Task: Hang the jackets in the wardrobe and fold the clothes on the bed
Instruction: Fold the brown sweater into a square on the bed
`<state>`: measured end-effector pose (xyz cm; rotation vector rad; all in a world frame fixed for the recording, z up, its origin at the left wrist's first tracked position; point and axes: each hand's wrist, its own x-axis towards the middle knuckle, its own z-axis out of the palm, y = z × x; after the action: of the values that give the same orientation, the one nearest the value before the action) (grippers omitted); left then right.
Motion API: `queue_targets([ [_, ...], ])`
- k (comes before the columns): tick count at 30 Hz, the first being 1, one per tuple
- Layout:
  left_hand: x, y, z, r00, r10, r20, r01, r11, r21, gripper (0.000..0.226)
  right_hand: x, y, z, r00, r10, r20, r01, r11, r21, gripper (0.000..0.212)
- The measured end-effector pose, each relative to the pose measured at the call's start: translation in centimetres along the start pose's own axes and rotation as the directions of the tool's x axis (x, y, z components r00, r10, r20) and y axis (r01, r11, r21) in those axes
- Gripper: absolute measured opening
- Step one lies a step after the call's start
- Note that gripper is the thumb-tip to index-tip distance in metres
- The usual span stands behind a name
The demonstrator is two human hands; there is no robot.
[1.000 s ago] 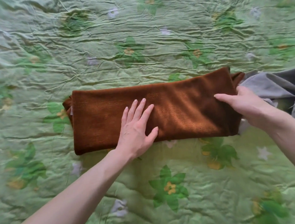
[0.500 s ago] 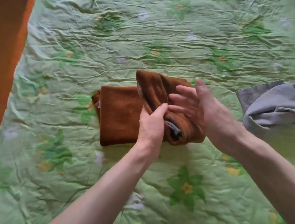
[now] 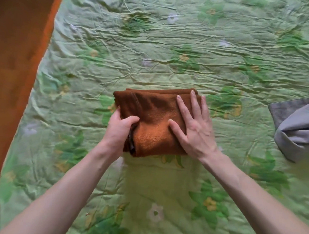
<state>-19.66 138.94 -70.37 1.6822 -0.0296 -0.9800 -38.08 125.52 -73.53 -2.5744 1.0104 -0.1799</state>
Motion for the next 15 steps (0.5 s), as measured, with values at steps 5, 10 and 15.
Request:
queue_targets([
  [5, 0.4, -1.6, 0.1, 0.923, 0.305, -0.235, -0.151, 0.847, 0.509, 0.064, 0.5, -2.4, 3.4, 0.997, 0.068, -0.047, -0.078, 0.961, -0.267, 0.074],
  [10, -1.4, -2.9, 2.8, 0.681, 0.696, 0.228, -0.411, 0.105, 0.905, 0.061, 1.4, -3.0, 4.0, 0.995, 0.093, -0.046, -0.101, 0.967, -0.235, 0.07],
  [15, 0.8, -5.7, 3.1, 0.716, 0.558, 0.42, -0.472, -0.056, 0.88, 0.065, 1.2, -0.1, 2.7, 0.968, 0.113, -0.222, -0.064, 0.974, 0.217, 0.052],
])
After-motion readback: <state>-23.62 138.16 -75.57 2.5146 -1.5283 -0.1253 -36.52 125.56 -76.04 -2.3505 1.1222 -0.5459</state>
